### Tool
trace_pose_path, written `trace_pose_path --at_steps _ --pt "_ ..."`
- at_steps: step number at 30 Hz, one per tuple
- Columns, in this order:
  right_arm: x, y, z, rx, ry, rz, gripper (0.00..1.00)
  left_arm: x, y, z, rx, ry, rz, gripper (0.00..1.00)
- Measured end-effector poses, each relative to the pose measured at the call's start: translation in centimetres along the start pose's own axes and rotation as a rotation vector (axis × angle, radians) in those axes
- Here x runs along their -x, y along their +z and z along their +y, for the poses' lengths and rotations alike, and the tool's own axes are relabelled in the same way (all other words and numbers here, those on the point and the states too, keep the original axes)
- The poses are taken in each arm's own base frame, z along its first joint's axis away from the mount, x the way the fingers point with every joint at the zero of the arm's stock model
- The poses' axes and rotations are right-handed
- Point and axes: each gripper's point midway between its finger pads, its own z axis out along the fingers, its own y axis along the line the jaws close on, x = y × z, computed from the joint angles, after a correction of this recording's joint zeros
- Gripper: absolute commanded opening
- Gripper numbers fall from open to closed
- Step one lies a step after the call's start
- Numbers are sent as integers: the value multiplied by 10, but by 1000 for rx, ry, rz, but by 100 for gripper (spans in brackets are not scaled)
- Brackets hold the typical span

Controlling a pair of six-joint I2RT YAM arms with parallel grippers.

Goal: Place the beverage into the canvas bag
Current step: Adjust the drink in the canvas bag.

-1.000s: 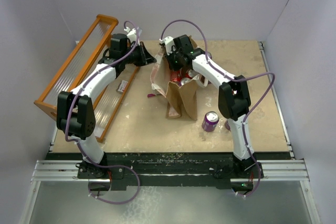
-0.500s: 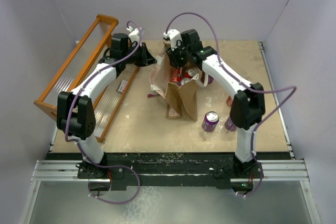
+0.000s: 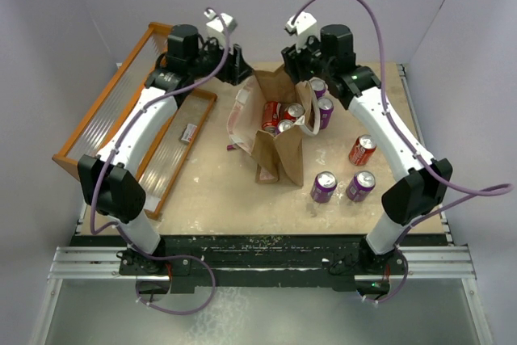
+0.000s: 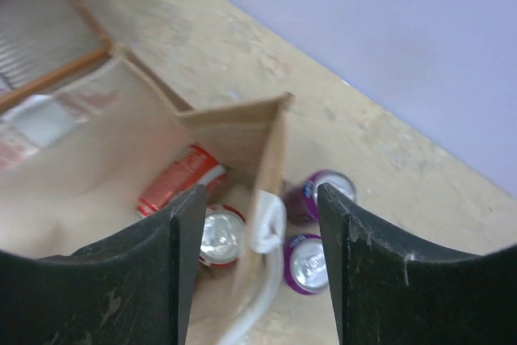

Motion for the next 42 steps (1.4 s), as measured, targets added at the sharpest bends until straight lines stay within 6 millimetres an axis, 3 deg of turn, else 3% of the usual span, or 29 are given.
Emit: trace_pose_path --at_steps 4,7,12,17,20,29,35,42 --pt "-21 -3 -30 -86 27 30 62 -25 18 -47 -62 9 86 69" --pt "-35 -9 -44 -131 38 45 63 -53 35 -53 -36 -18 167 70" --pt "-51 -30 -60 -180 63 39 65 -112 66 -27 95 -72 313 72" --pt "-42 -47 -81 -236 98 -5 65 -168 84 0 211 -112 436 74" --pt "-40 -52 -90 -260 116 -21 65 -189 94 12 261 -126 475 76" --pt "-58 -42 -90 -239 142 23 65 -190 113 25 317 -128 436 82" --pt "-91 -9 -52 4 153 119 91 -200 124 31 320 -117 432 85" --pt "-102 13 -25 189 165 154 92 -202 127 33 318 -103 405 85"
